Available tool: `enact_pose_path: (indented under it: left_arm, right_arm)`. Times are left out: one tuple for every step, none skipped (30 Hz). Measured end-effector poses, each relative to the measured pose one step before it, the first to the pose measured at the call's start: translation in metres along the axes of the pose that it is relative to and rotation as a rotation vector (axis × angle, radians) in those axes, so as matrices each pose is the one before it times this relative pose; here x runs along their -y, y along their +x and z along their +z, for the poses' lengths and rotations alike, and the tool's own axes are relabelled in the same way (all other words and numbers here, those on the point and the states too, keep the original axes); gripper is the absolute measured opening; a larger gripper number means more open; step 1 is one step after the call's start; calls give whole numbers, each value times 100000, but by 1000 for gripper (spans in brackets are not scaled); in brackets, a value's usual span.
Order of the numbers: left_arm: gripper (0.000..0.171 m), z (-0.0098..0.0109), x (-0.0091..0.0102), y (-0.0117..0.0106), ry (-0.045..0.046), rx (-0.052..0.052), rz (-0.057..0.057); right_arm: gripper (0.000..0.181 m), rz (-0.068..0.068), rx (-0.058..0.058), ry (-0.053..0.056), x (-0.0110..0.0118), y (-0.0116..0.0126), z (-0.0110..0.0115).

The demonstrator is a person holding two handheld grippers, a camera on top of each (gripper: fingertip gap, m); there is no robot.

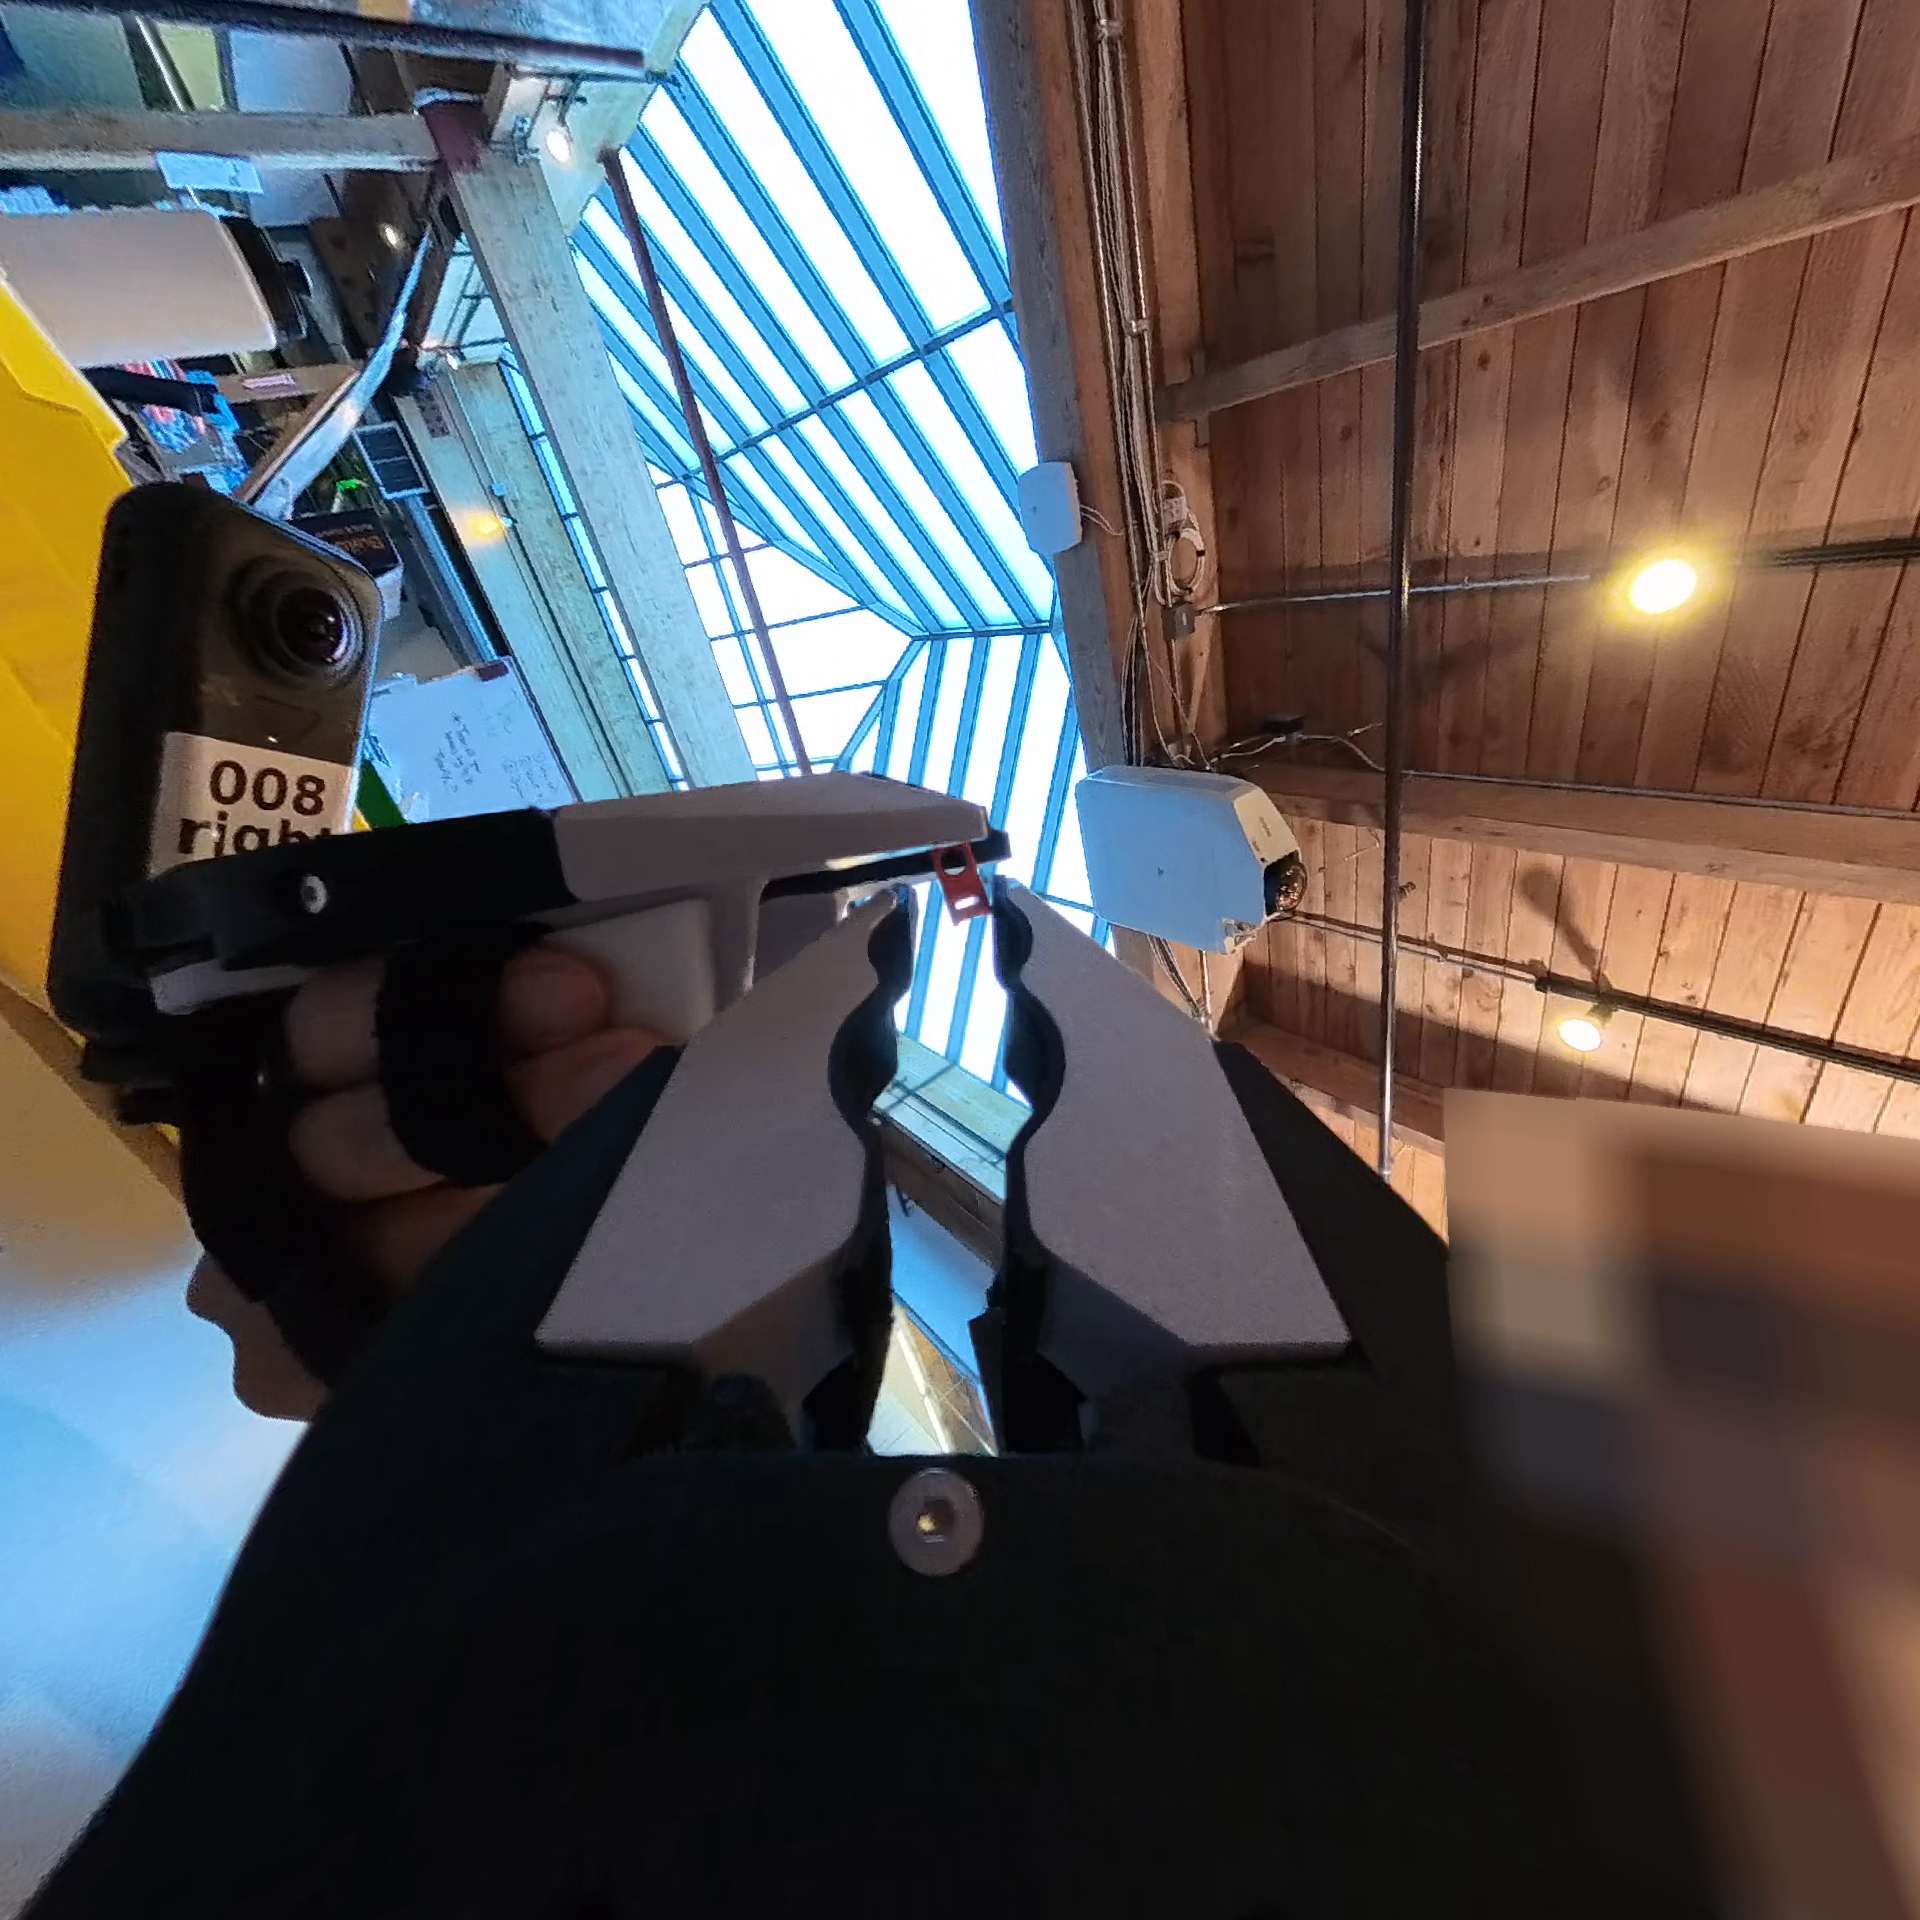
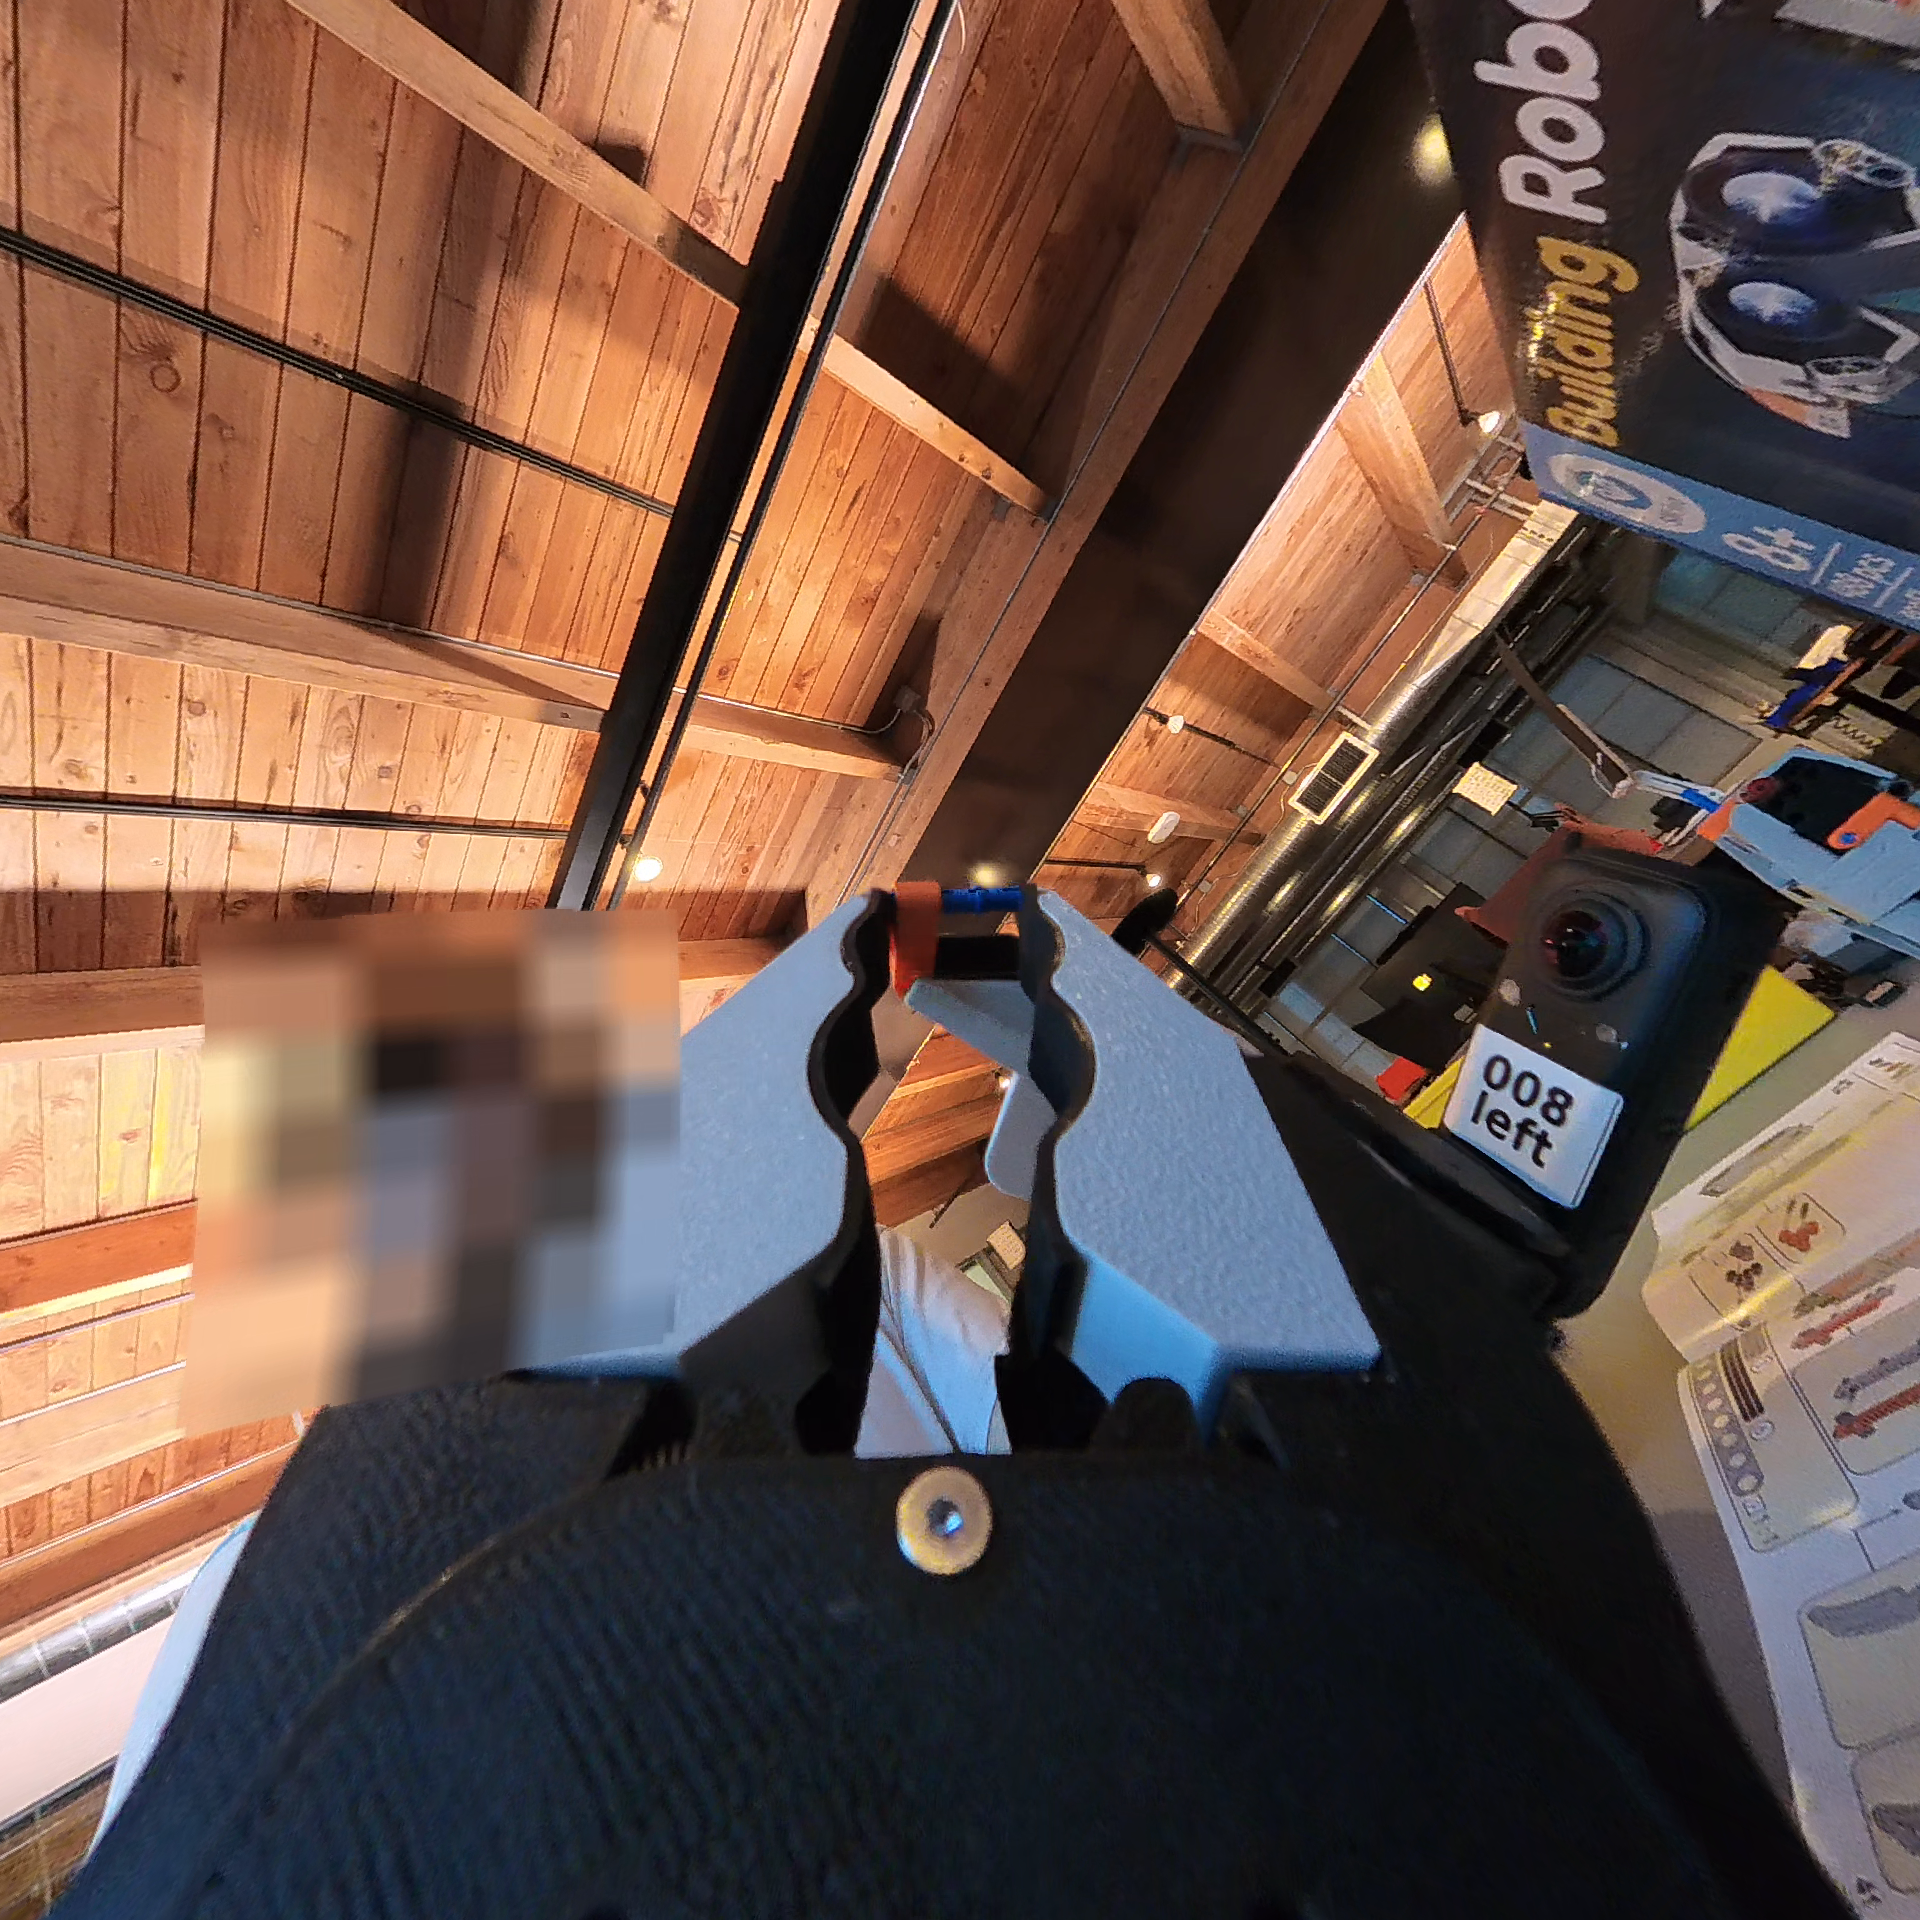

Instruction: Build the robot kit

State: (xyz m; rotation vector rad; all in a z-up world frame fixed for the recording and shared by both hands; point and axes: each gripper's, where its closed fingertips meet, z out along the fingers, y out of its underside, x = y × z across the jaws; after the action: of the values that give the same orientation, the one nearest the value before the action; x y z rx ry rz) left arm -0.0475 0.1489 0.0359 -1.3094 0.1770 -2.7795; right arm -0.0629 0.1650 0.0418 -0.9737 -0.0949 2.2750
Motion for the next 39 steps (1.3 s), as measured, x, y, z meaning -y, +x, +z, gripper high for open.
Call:
enact_pose_path:
  left_arm:
    - [11,-20,43,64,-68,96,629]
    - [10,-8,0,111,-242,-533,-148]
    - [10,-17,-17,150,-286,-1144,-904]
    - [11,14,-65,144,-496,-1304,-1013]
    - [8,21,-142,69,-885,-727,-537]
    - [7,26,-144,-4,-877,-39,42]
    - [6,-4,-52,-14,-339,264,204]
    - [6,-26,-7,-49,-122,515,56]
    - [6,-55,-46,-41,-492,531,293]
    - [5,-49,-120,38,-1035,195,792]
    - [5,-9,-86,118,-920,-176,708]
    - [5,43,-58,231,-496,-599,708]
    - [5,136,-134,396,-913,-1748,1091]
    - [5,201,-206,527,-1203,-2541,981]
    - [5,223,-214,453,-1153,-2107,806]
    - [5,211,-221,428,-1362,-1817,1274]
    - [5,196,-248,383,-1658,-1515,1823]
    - [5,151,-201,227,-1370,-420,1847]
    - [5,97,-110,150,-796,-40,1682]
    - [5,73,-17,324,-249,-1365,1618]
    - [5,31,83,339,397,-1475,1426]
    - [5,25,57,140,292,-308,951]
    - [5,42,-30,89,-244,-217,453]
    - [5,34,-40,140,-224,-797,207]
    - [5,53,-19,126,-47,-723,-41]
    - [5,67,-42,95,-171,-503,-147]
    - [5,88,-87,97,-410,-400,232]
    - [5,88,-91,45,-351,-134,382]
    - [5,57,-42,24,-16,-26,213]
    - [5,34,11,53,323,-303,177]
    - [5,35,1,90,250,-648,219]
    - [5,41,-14,81,215,-539,58]
    - [5,43,21,27,587,-296,-310]
    - [5,44,28,42,551,-490,-810]
    - [5,27,-20,35,295,-622,-621]
    - [5,5,43,8,489,-251,-100]
    - [5,4,19,1,224,48,-50]
    - [5,43,-61,9,-525,295,157]
    - [5,60,-41,-15,-349,641,762]
  right_arm:
    - [23,-96,-572,-848,-123,104,12]
    - [23,-630,-880,-2101,-310,136,95]
    - [23,-436,161,-1200,-179,-34,124]
    - [23,-34,328,-206,-12,-57,79]
    - [23,-622,122,29,12,-29,48]
    - [23,-534,449,-487,-75,-93,9]
    - [23,-102,71,-168,-23,-20,-13]
    - [23,-86,-383,-140,-8,51,-38]
    - [23,-676,-532,-434,-40,48,-35]
    - [23,-1334,-4,-867,-129,-30,33]
    - [23,-1560,57,-583,-91,-64,120]
    - [23,-2178,178,-35,2,-102,168]
    - [24,-2464,1484,-310,-52,-311,264]
    - [25,-2099,2656,-577,-132,-484,314]
    - [27,-829,2721,-645,-156,-507,311]
    - [30,-338,2438,-959,-186,-444,296]
    - [29,-537,1779,-1176,-211,-358,279]
    - [29,-965,1114,-255,-52,-251,237]
    - [28,-995,355,687,109,-121,179]
    - [27,-801,159,498,65,-76,143]
    - [27,-942,346,-907,-156,-111,128]
    - [26,-1352,-583,-1261,-201,8,104]
    - [25,-1766,-940,-477,-28,48,70]
    - [25,-682,-160,-91,26,-85,117]
    - [25,-88,-164,47,29,-58,153]
    - [25,254,166,897,156,-68,134]
    - [24,209,676,614,78,-104,106]
    - [24,580,460,51,-33,-59,100]
    - [24,601,653,257,20,-94,80]
    - [24,121,-27,208,31,-8,78]
    - [23,-646,21,-327,-44,-54,79]
    - [23,-670,97,-218,-45,-74,65]
    - [23,81,140,322,39,-33,22]
    - [23,312,376,172,28,-38,4]
    - [23,-393,299,-110,-20,-50,14]
    - [23,-868,-571,92,49,31,26]
    - [23,-842,-747,-183,26,16,0]
    - [23,-609,-190,-643,-28,-86,-4]
    - [23,-654,-308,-432,4,-67,-18]
